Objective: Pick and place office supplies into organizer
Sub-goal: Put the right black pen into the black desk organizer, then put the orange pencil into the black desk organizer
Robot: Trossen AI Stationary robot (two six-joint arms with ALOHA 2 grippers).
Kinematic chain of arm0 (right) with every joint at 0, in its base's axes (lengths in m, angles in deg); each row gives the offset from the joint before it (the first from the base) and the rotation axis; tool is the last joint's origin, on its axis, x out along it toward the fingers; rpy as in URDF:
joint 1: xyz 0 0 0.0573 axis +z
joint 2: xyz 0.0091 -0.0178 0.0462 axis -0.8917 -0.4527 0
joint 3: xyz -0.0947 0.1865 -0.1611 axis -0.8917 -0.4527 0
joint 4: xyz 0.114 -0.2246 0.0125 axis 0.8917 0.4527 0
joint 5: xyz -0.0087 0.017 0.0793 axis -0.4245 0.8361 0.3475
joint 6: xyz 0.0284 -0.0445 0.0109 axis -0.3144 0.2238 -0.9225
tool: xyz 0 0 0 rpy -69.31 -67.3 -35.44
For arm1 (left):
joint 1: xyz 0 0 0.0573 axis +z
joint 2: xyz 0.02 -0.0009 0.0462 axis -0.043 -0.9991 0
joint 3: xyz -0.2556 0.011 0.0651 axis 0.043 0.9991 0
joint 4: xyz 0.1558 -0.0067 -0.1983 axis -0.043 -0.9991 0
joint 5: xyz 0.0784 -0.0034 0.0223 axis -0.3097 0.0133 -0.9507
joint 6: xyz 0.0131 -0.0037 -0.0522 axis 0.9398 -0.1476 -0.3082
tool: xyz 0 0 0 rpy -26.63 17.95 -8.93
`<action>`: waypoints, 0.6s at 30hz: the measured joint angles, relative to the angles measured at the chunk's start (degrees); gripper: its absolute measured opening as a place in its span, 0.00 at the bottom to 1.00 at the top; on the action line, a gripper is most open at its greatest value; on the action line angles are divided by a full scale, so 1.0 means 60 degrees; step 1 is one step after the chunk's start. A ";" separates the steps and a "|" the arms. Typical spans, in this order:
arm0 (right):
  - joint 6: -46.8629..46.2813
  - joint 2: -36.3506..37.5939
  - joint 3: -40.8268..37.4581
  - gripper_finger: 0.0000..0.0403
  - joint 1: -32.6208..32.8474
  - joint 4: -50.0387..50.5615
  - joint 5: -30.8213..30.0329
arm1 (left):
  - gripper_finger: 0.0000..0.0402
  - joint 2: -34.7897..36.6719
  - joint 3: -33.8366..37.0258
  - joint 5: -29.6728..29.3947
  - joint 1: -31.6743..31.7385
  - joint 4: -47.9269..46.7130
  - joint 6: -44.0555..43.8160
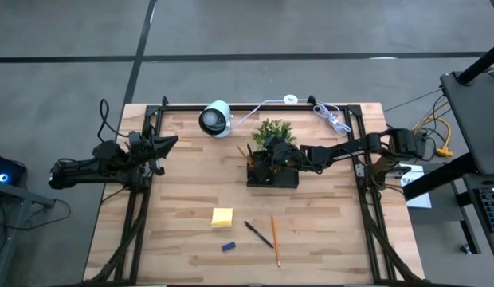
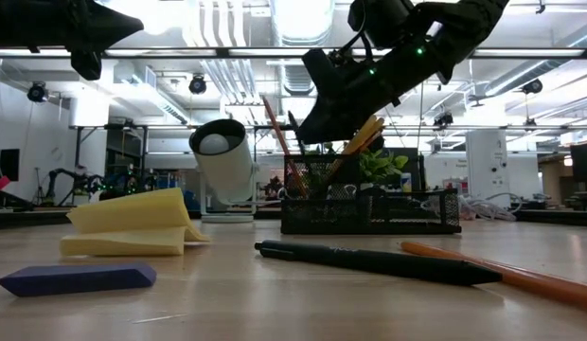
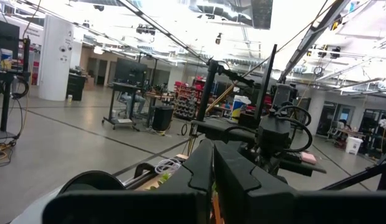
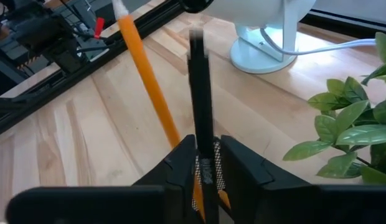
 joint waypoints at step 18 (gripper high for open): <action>0.0072 -0.0011 0.0000 0.20 0.0007 -0.0336 -0.0073 | 0.00 0.0000 0.0000 0.0000 -0.0007 0.0000 0.0000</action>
